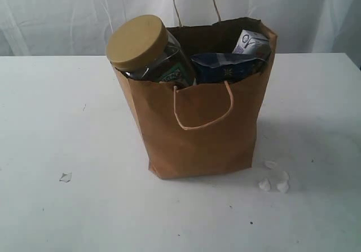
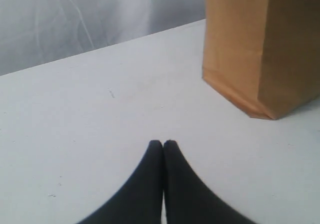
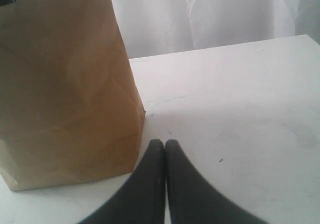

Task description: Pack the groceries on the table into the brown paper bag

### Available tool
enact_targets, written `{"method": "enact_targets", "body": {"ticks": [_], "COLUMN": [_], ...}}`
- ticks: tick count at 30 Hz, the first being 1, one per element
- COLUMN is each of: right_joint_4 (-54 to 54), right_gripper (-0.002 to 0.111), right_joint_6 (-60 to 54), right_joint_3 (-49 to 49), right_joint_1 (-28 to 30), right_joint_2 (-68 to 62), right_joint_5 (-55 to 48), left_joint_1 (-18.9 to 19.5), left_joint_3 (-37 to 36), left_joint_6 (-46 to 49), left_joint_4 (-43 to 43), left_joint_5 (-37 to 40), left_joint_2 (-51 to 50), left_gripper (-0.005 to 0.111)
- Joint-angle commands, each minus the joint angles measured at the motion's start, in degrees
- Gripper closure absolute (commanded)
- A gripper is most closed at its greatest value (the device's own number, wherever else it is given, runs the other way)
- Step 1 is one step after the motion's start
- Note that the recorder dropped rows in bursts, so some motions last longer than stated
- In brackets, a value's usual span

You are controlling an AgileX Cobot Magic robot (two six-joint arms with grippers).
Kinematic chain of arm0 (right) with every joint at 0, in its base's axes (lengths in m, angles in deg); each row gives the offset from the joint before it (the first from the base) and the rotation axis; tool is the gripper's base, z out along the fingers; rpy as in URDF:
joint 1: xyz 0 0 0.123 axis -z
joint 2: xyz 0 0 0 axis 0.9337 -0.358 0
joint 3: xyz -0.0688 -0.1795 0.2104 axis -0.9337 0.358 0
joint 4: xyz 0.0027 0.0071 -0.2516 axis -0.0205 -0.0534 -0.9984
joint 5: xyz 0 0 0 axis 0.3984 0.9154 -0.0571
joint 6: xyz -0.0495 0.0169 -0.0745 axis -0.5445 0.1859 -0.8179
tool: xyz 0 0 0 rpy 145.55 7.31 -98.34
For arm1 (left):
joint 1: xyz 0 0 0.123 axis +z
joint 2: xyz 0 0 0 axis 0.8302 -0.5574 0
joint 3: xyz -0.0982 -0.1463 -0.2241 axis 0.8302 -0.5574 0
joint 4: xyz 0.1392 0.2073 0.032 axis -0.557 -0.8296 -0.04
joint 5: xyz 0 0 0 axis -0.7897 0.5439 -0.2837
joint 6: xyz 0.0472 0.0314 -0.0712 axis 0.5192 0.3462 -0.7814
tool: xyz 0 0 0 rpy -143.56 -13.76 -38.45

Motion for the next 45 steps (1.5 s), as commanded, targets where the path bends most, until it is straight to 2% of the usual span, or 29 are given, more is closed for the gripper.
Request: {"method": "enact_targets", "body": {"ticks": [1,7,11,20,25,29,32,36,41,45], "right_joint_4": [-0.4,-0.4,-0.1,0.8,0.9,0.6,0.6,1.8,9.6,11.0], "right_gripper": [0.108,0.108,0.108,0.108,0.108,0.108,0.108,0.108,0.108,0.108], "right_joint_6": [-0.1,-0.1,0.7,4.4,9.1,20.7,19.9,11.0,-9.1,-15.9], "right_joint_3": [0.3,0.3,0.3,0.3,0.3,-1.9,-6.8,-14.5,-23.4,-26.8], "right_joint_1": [0.3,0.3,0.3,0.3,0.3,0.2,-0.5,-3.4,-6.5,-6.8], "right_joint_2": [0.3,0.3,0.3,0.3,0.3,-0.2,-1.9,-7.2,-17.9,-27.1], "right_joint_5": [0.3,0.3,1.8,21.2,24.9,14.8,4.6,-8.0,-23.3,-27.7], "left_joint_1": [4.8,9.2,9.4,9.4,9.4,9.4,9.4,9.4,9.4,9.4], "left_joint_3": [-0.2,-0.2,-0.2,-0.2,-0.2,-0.2,-0.2,-0.2,-0.2,-0.2], "left_joint_6": [0.0,0.0,0.0,0.0,0.0,0.0,0.0,0.0,0.0,0.0], "left_joint_4": [0.7,0.7,0.7,0.7,0.7,0.7,0.7,0.7,0.7,0.7], "left_joint_5": [-0.4,-0.4,-0.4,-0.4,-0.4,-0.4,-0.4,-0.4,-0.4,-0.4], "left_joint_2": [0.3,0.3,0.3,0.3,0.3,0.3,0.3,0.3,0.3,0.3], "left_gripper": [0.107,0.107,0.107,0.107,0.107,0.107,0.107,0.107,0.107,0.107]}}
